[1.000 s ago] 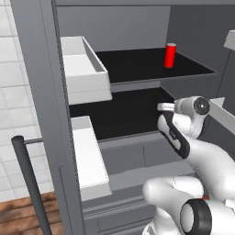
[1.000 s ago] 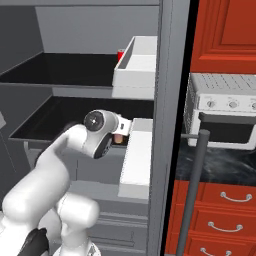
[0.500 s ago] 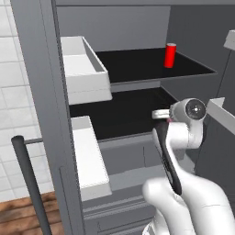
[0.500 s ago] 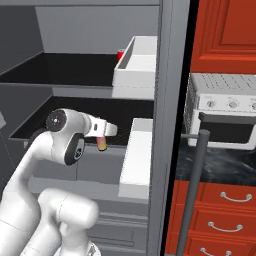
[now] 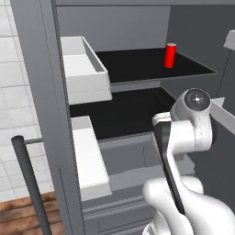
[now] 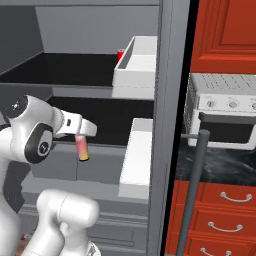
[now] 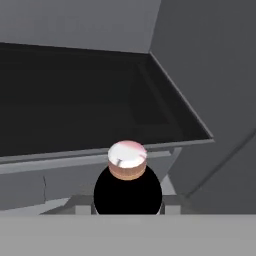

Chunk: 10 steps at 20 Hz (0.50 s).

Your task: Open the fridge, grab two sodas, and place both sodas inside the bowl with ice on the dining counter.

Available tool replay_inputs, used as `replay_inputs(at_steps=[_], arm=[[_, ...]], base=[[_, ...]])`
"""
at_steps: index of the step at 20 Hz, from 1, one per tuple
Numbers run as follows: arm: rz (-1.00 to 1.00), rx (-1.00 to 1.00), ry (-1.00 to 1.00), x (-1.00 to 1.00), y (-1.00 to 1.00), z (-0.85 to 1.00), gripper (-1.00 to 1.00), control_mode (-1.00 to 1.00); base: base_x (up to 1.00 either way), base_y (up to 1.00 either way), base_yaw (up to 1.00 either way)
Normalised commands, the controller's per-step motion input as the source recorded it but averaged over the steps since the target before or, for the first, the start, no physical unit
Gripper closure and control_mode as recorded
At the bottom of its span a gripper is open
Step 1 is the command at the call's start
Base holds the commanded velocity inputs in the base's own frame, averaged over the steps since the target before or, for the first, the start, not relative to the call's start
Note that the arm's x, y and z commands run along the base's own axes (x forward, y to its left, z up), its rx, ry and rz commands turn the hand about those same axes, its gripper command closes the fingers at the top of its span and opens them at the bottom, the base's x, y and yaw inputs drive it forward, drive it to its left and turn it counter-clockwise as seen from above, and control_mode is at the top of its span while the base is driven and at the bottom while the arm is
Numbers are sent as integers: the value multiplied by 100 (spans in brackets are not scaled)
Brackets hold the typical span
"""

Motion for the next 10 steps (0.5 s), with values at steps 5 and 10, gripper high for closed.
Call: replay_inputs(at_steps=[5, 10], arm=[[0, 0, 3, -87, 6, 39, 100, -100], [0, 0, -1, -65, 0, 58, 100, -100]], base=[[0, 0, 0], [0, 0, 0]])
